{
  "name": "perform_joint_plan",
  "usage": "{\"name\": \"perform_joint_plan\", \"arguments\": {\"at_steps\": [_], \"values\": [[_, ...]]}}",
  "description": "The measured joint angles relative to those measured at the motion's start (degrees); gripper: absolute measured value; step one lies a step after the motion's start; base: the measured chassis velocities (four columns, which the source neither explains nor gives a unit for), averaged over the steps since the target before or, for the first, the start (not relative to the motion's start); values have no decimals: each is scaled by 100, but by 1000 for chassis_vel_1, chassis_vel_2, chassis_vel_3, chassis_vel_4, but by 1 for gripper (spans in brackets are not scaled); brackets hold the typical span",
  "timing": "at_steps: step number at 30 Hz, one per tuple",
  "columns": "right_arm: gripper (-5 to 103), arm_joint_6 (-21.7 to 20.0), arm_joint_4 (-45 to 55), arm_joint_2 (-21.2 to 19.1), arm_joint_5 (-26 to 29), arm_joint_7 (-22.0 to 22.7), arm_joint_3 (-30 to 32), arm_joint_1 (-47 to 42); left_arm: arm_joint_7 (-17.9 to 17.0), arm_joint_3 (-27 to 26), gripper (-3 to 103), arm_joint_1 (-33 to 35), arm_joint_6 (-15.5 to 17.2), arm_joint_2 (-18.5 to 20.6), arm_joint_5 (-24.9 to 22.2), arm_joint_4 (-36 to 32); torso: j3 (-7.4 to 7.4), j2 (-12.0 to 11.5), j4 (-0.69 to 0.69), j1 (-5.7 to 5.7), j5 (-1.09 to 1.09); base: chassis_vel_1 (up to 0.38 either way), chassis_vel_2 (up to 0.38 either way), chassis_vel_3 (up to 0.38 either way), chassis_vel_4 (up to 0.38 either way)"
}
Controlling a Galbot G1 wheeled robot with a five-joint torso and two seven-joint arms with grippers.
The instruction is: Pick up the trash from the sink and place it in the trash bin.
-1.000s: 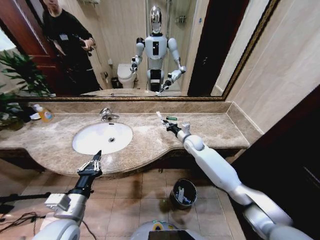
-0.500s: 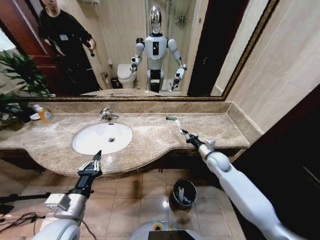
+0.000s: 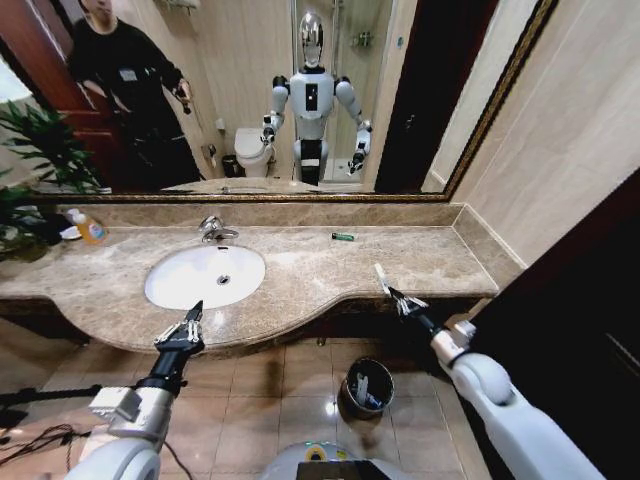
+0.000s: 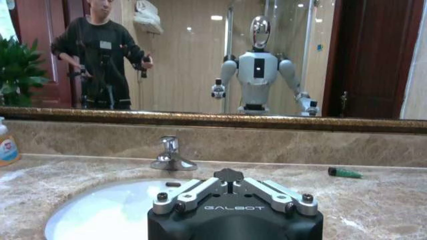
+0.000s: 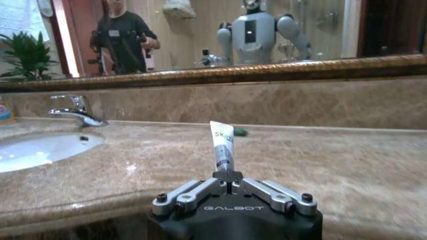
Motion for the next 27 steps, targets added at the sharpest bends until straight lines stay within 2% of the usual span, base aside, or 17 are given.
{"name": "perform_joint_plan", "arguments": {"at_steps": [7, 12, 15, 23, 26, 27], "values": [[0, 411, -243, 346, -184, -316, 324, -632, 0, 0, 0, 0, 0, 0, 0, 0, 1, 0, 0, 0, 0, 0, 0, 0, 0], [0, 803, -780, 616, -518, -427, 162, -863, 0, 0, 0, 0, 0, 0, 0, 0, 0, 0, -1, 0, 0, 0, 0, 0, 0], [0, 875, -1206, 755, -694, -432, 23, -732, 0, 0, 0, 0, 0, 0, 0, 0, 1, 0, -1, 0, 2, 0, 0, 0, 0], [0, 652, -2087, 1042, -694, -313, -470, -243, 0, 0, 0, 0, 0, 1, 0, 0, 1, -1, 0, 1, -1, 0, 0, 0, 0], [0, 627, -2381, 1180, -841, -307, -573, -113, 0, 0, 0, 0, 0, 0, 0, 0, 1, -1, 0, 1, 0, 0, 0, 0, 0], [0, 635, -2641, 1321, -1055, -299, -625, -20, 0, 0, 0, 0, 0, 0, 0, 0, 1, -1, 1, 1, 0, 0, 0, 0, 0]]}}
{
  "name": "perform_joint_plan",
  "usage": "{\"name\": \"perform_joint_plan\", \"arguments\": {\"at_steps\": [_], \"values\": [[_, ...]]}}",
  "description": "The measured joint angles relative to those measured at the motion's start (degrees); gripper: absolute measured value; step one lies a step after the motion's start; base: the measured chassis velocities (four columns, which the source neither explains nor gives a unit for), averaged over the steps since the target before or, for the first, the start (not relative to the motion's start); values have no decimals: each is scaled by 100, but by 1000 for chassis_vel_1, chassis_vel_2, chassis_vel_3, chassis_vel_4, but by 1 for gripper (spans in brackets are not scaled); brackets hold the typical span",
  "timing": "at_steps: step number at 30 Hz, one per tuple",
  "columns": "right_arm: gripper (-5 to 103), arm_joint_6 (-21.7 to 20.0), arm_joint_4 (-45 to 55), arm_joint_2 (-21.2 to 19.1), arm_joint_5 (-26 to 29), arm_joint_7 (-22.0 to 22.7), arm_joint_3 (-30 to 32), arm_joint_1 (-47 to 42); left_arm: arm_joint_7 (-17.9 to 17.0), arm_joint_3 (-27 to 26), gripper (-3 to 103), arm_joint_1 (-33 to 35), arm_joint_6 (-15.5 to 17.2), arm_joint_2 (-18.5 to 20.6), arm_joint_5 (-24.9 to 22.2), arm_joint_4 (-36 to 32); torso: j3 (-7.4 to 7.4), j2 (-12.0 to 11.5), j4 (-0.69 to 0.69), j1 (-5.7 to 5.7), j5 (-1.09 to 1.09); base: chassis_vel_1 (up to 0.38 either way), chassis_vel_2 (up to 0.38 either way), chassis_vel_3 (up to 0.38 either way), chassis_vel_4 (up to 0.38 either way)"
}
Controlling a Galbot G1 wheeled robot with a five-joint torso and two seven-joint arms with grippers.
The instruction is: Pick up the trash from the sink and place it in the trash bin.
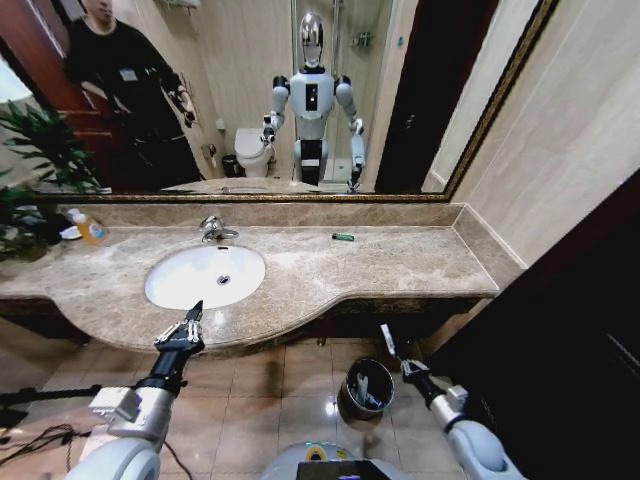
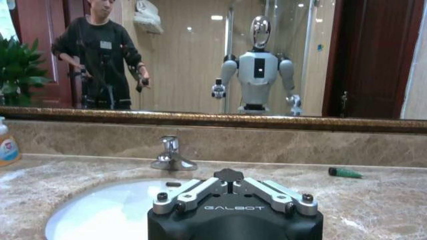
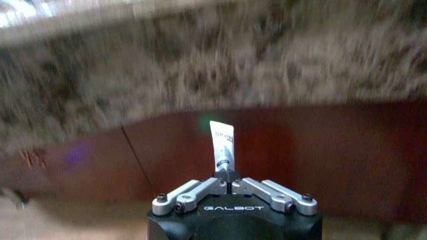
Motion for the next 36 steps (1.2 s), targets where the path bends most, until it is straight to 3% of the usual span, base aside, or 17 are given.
{"name": "perform_joint_plan", "arguments": {"at_steps": [5, 15, 28, 34, 35, 36], "values": [[0, 101, -775, 421, -399, 204, -196, 236, 0, 0, 0, 0, 0, 0, 0, 0, 0, 0, -1, 0, 0, 0, 0, 0, 0], [0, 170, -1760, 673, -467, 717, -439, 708, 0, 0, 0, 0, 0, 0, 0, 0, 0, 0, 0, 0, 0, 0, 0, 0, 0], [0, -188, -2156, 1347, -258, 1924, -521, 1173, 0, 0, 0, 0, 0, 0, 0, 0, 0, 0, 0, 0, 1, 0, 0, 0, 0], [-1, -279, -2152, 1320, -257, 1930, -573, 1214, 0, 0, 0, 0, 0, 0, 0, 0, 0, 0, -1, 0, 0, 0, 0, 0, 0], [9, -284, -2170, 1296, -264, 1911, -578, 1230, 0, 0, 0, 0, 0, 0, 0, 0, 0, 0, 0, 0, -1, 0, 0, 0, 0], [9, -285, -2187, 1294, -269, 1905, -578, 1240, 0, 0, 0, 0, 0, 0, 0, 0, 0, 0, -1, 0, 0, 0, 0, 0, 0]]}}
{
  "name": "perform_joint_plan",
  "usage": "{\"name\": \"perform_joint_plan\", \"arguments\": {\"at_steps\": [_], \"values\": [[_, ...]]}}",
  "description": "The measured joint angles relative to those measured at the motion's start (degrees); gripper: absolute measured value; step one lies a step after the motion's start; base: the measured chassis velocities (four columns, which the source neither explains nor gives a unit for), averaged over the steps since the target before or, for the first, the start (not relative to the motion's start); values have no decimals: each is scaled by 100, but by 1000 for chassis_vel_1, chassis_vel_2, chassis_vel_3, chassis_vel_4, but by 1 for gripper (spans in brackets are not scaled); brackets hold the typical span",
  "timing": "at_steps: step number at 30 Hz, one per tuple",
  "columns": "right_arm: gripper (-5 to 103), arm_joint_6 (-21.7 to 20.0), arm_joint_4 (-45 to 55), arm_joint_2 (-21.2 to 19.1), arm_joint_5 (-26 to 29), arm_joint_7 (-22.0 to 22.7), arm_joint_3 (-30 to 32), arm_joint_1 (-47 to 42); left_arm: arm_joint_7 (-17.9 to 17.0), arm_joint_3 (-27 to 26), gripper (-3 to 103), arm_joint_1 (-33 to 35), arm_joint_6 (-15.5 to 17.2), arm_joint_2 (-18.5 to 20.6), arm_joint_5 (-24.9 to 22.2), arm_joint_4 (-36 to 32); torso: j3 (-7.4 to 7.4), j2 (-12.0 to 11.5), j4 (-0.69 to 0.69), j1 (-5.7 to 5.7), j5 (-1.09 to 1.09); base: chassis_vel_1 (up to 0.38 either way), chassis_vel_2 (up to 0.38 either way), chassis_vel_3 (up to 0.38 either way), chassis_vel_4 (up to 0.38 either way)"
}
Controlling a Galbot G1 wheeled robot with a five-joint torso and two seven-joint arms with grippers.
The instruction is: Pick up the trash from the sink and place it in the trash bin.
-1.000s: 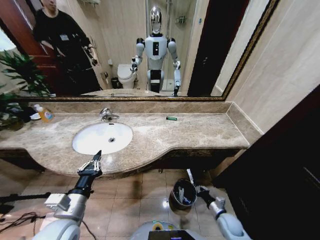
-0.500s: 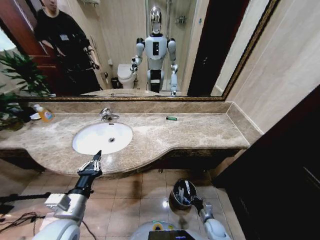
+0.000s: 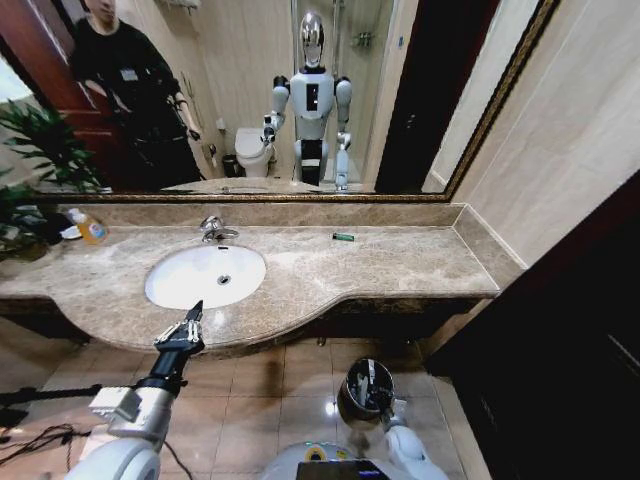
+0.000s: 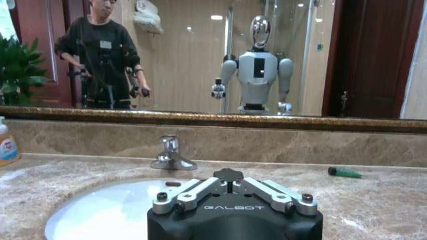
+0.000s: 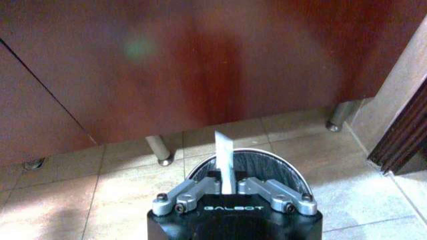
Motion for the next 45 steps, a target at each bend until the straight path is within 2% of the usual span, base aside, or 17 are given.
{"name": "perform_joint_plan", "arguments": {"at_steps": [1, 2, 6, 7, 9, 11, 15, 16, 19, 20, 24, 36, 43, 45], "values": [[15, 0, -15, 0, -1, 0, 3, 10, 0, 0, 0, 0, 0, 0, 0, 0, 0, 0, 0, 0, 1, 0, 0, 0, 0], [15, 0, -15, 0, -1, 0, 3, 10, 0, 0, 0, 0, 0, 0, 0, 0, 0, 0, 0, 0, 1, 0, 0, 0, 0], [37, 28, -54, -4, -26, 12, 14, 37, 0, 0, 0, 0, 0, 0, 0, 0, 0, 0, 0, 0, 1, 0, 0, 0, 0], [37, 28, -54, -4, -26, 12, 14, 37, 0, 0, 0, 0, 0, 0, 0, 0, 0, 0, 0, 0, 1, 0, 0, 0, 0], [47, 35, -48, -9, -32, 12, 13, 32, 0, 0, 0, 0, 0, 0, 0, 0, 0, 0, 0, 0, 1, 0, 0, 0, 0], [47, 36, -44, -10, -32, 12, 13, 30, 0, 0, 0, 0, 0, 0, 0, 0, 0, 0, 0, 0, 1, 0, 0, 0, 0], [69, 40, -39, -9, -61, 13, 14, 20, 0, 0, 0, 0, 0, 0, 0, 0, 0, 0, 0, 0, 1, 0, 0, 0, 0], [69, 40, -39, -9, -61, 13, 14, 20, 0, 0, 0, 0, 0, 0, 0, 0, 0, 0, 0, 0, 1, 0, 0, 0, 0], [80, 38, -11, -12, -65, 15, 19, 17, 0, 0, 0, 0, 0, 0, 0, 0, 0, 0, 0, 0, 1, 0, 0, 0, 0], [80, 38, -11, -12, -65, 15, 19, 17, 0, 0, 0, 0, 0, 0, 0, 0, 0, 0, 0, 0, 1, 0, 0, 0, 0], [99, 3, 35, -44, -89, 29, 19, 20, 0, 0, 0, 0, 0, 0, 0, 0, 0, 0, 0, 0, 1, 0, 0, 0, 0], [100, -9, 218, -60, -166, 92, 28, -108, 0, 0, 0, 0, 0, 0, 0, 0, 0, 0, 0, 0, 2, 0, 0, 0, 0], [100, 107, 1152, -420, 272, 85, 51, -620, 0, 0, 0, 0, 0, 0, 0, 0, 0, 0, 0, 0, 1, 0, 0, 0, 0], [100, 363, 1475, -570, 301, 173, 82, -758, 0, 0, 0, 0, 0, 0, 0, 0, 0, 0, 0, -1, 2, 0, 0, 0, 0]]}}
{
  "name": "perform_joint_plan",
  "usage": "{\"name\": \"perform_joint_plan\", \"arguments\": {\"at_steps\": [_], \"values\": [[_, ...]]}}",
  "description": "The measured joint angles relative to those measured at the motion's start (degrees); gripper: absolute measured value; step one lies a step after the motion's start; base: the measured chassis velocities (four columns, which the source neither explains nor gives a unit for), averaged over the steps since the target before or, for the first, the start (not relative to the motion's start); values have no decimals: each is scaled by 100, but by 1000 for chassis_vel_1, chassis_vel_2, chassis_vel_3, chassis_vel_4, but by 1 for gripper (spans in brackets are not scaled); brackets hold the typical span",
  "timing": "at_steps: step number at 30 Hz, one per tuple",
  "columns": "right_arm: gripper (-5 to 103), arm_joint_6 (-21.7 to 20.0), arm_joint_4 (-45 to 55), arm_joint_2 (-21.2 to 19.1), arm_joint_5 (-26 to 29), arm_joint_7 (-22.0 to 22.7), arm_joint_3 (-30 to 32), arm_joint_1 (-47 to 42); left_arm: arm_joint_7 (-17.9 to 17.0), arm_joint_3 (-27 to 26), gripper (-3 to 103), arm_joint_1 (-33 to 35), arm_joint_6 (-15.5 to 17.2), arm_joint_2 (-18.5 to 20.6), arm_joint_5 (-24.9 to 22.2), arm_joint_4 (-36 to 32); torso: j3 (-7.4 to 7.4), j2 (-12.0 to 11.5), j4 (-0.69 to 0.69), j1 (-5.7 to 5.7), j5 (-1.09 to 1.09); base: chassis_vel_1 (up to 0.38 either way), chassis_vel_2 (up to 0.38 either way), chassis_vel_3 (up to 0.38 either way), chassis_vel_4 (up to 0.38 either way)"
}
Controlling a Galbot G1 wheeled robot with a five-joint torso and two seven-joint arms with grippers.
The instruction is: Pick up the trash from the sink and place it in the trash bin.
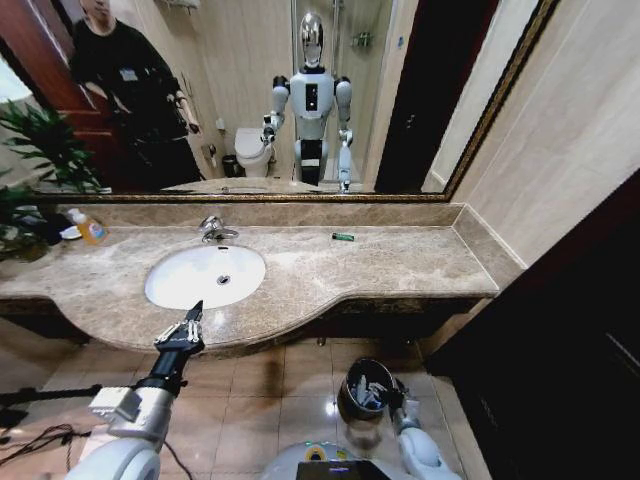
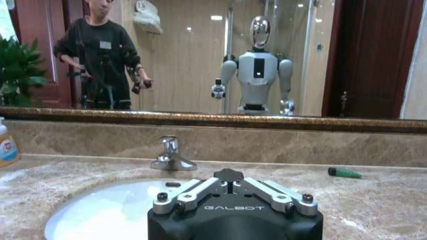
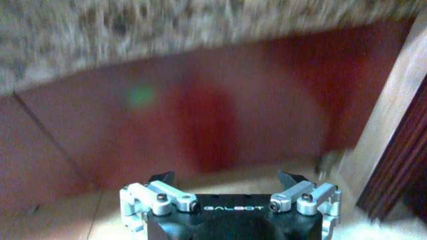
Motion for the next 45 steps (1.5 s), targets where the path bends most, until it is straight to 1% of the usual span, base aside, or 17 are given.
{"name": "perform_joint_plan", "arguments": {"at_steps": [6, 7, 8, 10, 11, 15, 20, 22, 25, 28, 29, 32, 33, 35, 36, 39, 45], "values": [[100, 189, 575, -210, -16, 131, 67, -194, 0, 0, 0, 0, 0, 0, 0, 0, 0, 0, 0, 0, 0, 0, 0, 0, 0], [100, 193, 883, -290, 27, 158, 100, -292, 0, 0, 0, 0, 0, 0, 0, 0, 0, 0, 0, 0, 0, 0, 0, 0, 0], [100, 166, 1780, -446, 200, 249, 172, -612, 0, 0, 0, 0, 0, 0, 0, 0, 0, 0, 0, 0, 1, 0, 0, 0, 0], [100, 111, 2483, -511, 302, 293, 212, -905, 0, 0, 0, 0, 0, 0, 0, 0, 0, 0, 0, 0, -2, 0, 0, 0, 0], [100, 111, 2483, -511, 302, 293, 212, -905, 0, 0, 0, 0, 0, 0, 0, 0, 0, 0, 0, 0, -2, 0, 0, 0, 0], [100, -52, 3604, -535, 367, 492, 248, -1182, 0, 0, 0, 0, 0, 0, 0, 0, 0, 0, 0, 0, -1, 0, 0, 0, 0], [100, -314, 4111, -630, 365, 612, 246, -972, 0, 0, 0, 0, 0, 0, 0, 0, 0, 0, 0, 0, -1, 0, 0, 0, 0], [100, -547, 4238, -726, 368, 613, 245, -700, 0, 0, 0, 0, 0, 0, 0, 0, 0, 0, 0, 1, -1, 0, 0, 0, 0], [100, -765, 4247, -823, 366, 520, 247, -411, 0, 0, 0, 0, 0, 0, 0, 0, 0, 0, 1, 1, 0, 0, 0, 0, 0], [100, -1236, 4045, -1044, 459, 89, 196, 152, 0, 0, 0, 0, 0, 0, 0, 0, 0, 0, 0, 1, 0, 0, 0, 0, 0], [100, -1236, 4045, -1044, 459, 89, 196, 152, 0, 0, 0, 0, 0, 0, 0, 0, 0, 0, 0, 1, 0, 0, 0, 0, 0], [100, -1448, 3510, -1193, 553, -381, 90, 820, 0, 0, 0, 0, 0, 0, 0, 0, 0, 0, 0, 1, -1, 0, 0, 0, 0], [100, -1448, 3510, -1193, 553, -381, 90, 820, 0, 0, 0, 0, 0, 0, 0, 0, 0, 0, 0, 1, -1, 0, 0, 0, 0], [100, -1610, 2913, -1276, 677, -664, -36, 1487, 0, 0, 0, 0, 0, 0, 0, 0, 1, 0, 1, 2, 0, 0, 0, 0, 0], [100, -1610, 2913, -1276, 677, -664, -36, 1487, 0, 0, 0, 0, 0, 0, 0, 0, 1, 0, 1, 2, 0, 0, 0, 0, 0], [100, -1903, 2194, -1451, 990, -892, -294, 2298, 0, 0, 0, 0, 0, 0, 0, 0, 1, -1, 1, 2, 0, 0, 0, 0, 0], [100, -2225, 1626, -1657, 1330, -1177, -758, 3080, 0, 0, 0, 0, 0, 1, 0, 0, 1, 0, 0, 1, 1, 0, 0, 0, 0]]}}
